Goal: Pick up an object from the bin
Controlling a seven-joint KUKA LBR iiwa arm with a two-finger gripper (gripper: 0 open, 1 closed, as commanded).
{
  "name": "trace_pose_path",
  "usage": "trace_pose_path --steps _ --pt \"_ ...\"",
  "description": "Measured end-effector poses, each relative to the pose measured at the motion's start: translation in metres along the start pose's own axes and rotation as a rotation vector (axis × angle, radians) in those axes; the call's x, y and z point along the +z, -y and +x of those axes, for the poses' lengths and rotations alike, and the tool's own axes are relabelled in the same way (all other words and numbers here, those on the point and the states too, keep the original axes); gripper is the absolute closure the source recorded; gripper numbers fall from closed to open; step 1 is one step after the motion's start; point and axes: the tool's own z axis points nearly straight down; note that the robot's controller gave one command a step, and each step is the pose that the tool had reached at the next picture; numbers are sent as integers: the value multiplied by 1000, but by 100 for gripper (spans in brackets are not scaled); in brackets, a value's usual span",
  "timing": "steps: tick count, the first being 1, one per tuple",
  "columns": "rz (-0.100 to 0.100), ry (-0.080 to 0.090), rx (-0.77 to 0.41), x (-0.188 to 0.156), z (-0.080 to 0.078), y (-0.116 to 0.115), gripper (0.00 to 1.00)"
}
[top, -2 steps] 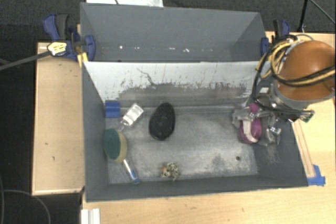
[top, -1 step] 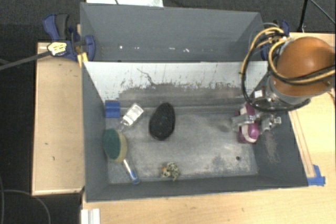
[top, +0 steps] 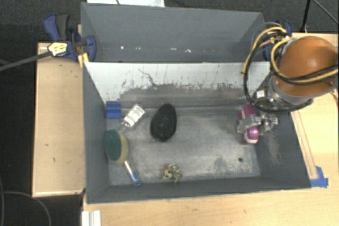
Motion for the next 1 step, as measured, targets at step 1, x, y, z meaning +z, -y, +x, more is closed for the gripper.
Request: trace_pose_path --steps 1 --pt "12 -14 57 -196 -23 -18 100"
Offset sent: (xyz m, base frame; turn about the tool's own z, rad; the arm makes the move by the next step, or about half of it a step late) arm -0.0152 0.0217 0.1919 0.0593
